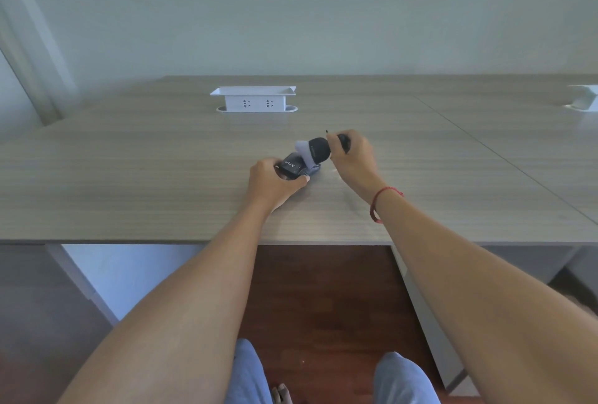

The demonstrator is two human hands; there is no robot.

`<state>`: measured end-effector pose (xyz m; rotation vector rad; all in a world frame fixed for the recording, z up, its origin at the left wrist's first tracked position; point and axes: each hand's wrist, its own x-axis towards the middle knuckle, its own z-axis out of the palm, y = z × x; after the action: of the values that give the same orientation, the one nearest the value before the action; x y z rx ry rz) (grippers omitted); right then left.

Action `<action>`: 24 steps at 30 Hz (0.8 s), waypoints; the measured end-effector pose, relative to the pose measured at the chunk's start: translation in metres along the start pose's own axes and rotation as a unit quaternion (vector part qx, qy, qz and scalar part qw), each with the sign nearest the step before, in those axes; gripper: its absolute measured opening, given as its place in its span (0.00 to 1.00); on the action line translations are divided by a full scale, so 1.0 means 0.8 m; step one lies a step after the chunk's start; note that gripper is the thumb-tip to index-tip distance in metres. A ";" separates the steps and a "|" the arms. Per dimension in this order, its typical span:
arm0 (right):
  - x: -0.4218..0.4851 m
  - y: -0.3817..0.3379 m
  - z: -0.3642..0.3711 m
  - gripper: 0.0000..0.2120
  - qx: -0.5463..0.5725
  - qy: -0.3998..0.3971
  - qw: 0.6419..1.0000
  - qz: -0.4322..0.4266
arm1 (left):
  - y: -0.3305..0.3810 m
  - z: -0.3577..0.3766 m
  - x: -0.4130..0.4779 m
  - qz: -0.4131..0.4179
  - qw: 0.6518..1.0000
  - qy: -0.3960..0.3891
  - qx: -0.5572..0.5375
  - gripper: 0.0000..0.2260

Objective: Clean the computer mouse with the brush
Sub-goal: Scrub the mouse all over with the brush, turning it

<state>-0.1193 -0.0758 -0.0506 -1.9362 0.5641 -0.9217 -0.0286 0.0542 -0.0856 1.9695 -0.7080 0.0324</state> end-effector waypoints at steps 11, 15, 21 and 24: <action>0.010 -0.001 0.006 0.17 -0.049 0.032 0.997 0.042 | -0.004 -0.001 -0.001 0.004 1.000 -0.006 0.000 0.16; 0.009 -0.005 0.006 0.15 -0.006 0.022 0.999 0.033 | -0.005 0.001 0.000 0.019 0.999 -0.025 0.037 0.14; 0.006 0.013 0.001 0.15 -0.009 -0.006 0.999 0.052 | -0.011 0.007 0.010 0.044 0.985 -0.046 0.160 0.18; 0.007 0.019 -0.005 0.14 -0.006 0.031 0.997 0.068 | -0.010 0.008 0.014 0.039 0.977 -0.089 0.189 0.23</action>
<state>-0.1195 -0.0899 -0.0605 -1.8602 0.7306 -0.8944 -0.0171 0.0464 -0.0913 2.3278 -0.9515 0.0410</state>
